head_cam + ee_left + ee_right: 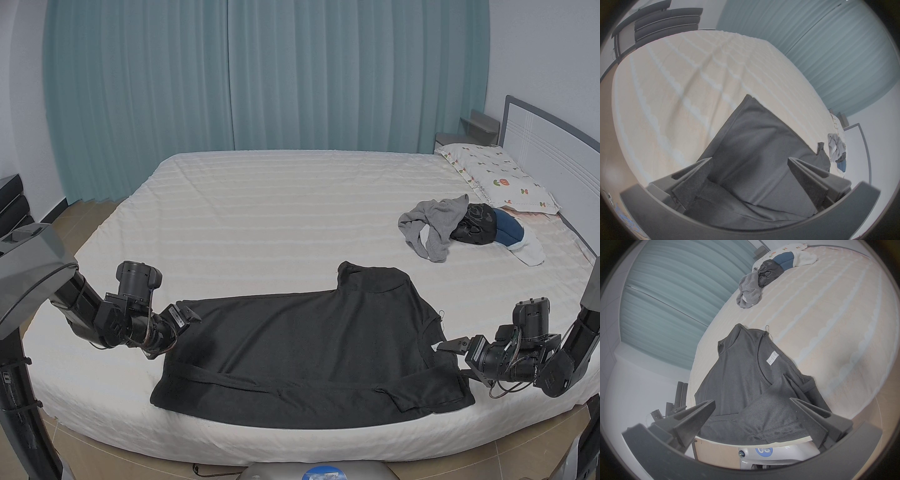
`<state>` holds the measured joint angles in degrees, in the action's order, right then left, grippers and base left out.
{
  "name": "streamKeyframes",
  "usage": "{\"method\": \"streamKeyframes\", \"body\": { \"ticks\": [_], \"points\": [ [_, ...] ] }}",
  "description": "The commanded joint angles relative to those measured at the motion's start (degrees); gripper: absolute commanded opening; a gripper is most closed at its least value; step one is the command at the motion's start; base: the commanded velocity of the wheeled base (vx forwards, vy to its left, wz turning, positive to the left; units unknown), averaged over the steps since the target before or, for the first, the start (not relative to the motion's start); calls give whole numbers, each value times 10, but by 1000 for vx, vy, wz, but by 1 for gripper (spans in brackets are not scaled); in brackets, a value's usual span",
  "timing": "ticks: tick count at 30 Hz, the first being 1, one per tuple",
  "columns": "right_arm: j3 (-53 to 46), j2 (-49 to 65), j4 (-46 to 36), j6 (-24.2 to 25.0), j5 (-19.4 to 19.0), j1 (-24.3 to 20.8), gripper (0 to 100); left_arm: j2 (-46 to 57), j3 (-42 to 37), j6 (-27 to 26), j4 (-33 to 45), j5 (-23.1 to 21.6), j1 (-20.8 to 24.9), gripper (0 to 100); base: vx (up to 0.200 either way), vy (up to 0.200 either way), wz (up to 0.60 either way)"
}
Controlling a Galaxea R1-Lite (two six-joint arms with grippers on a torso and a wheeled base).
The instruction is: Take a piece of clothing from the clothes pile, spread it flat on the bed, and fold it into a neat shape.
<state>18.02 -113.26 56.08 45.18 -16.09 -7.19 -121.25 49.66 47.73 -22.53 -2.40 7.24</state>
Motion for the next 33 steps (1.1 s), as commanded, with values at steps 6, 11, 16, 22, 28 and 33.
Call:
{"method": "streamKeyframes", "body": {
  "ticks": [6, 11, 16, 22, 28, 33],
  "points": [
    [-1, -9, 3, -1, 2, 0, 100, 51, -5, 1, 1, -35, -41, 100, 0, 0, 0],
    [-4, -10, 3, -1, 1, 0, 100, 69, -77, -9, -6, -76, -32, 100, 0, 0, 0],
    [-4, -13, 3, 0, 1, -1, 100, 69, -128, -15, -10, -90, 16, 100, 0, 0, 0],
    [-4, -14, 3, -1, 1, -1, 100, 65, -135, -15, -9, -89, 61, 100, 0, 0, 0],
    [-3, -15, 3, 1, -1, -3, 100, -3, -95, -16, -10, -75, 70, 100, 0, 0, 0],
    [-1, -23, 3, 0, -1, -4, 100, -29, -72, -17, -10, -34, 72, 100, 0, 0, 0]
  ]
}}
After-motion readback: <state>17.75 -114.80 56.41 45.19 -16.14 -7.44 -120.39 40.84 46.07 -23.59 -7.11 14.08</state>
